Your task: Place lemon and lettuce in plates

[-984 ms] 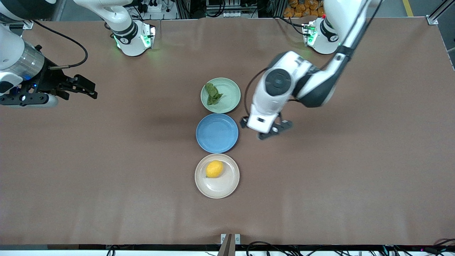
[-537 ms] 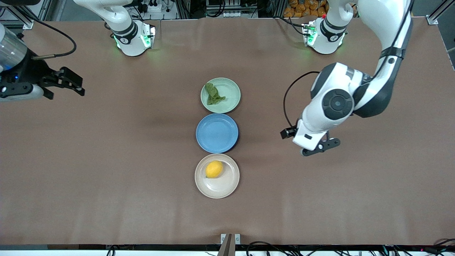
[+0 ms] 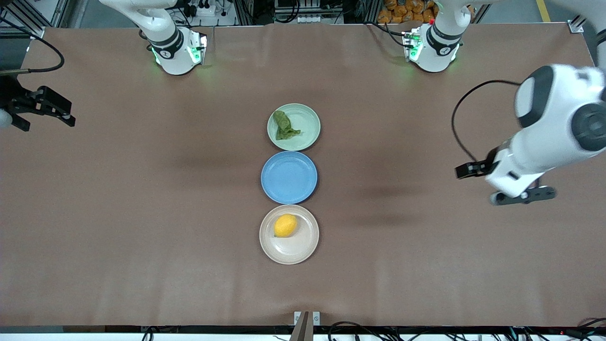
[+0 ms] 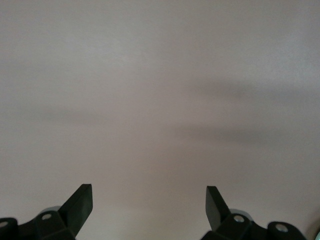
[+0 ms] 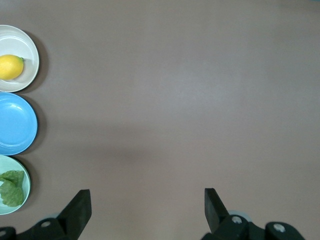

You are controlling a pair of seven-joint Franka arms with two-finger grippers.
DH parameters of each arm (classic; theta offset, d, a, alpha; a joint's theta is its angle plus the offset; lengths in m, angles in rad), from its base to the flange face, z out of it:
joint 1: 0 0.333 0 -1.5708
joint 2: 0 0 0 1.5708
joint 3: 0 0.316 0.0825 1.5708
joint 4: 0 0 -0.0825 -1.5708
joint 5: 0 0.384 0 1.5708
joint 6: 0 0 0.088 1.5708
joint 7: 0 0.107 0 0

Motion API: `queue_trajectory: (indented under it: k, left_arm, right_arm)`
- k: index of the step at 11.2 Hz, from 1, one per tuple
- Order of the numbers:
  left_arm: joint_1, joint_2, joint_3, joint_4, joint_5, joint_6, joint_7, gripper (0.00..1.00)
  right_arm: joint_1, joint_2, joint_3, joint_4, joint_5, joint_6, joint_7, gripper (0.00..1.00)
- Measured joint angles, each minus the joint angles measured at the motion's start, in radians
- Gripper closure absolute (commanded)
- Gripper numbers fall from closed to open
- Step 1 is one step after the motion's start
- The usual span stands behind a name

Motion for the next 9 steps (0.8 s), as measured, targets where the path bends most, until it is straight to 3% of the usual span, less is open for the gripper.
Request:
queue_trajectory:
  k: [4, 9]
  left_arm:
    - [-0.113, -0.199, 0.216, -0.067, -0.053, -0.001, 0.132, 0.00]
    - [-0.149, -0.338, 0.216, -0.067, -0.053, -0.050, 0.155, 0.00]
  right_arm:
    - [-0.004, -0.001, 0.002, 0.003, 0.006, 0.000, 0.000, 0.00]
    - [-0.020, -0.001, 0.001, 0.011, 0.006, 0.002, 0.000, 0.00]
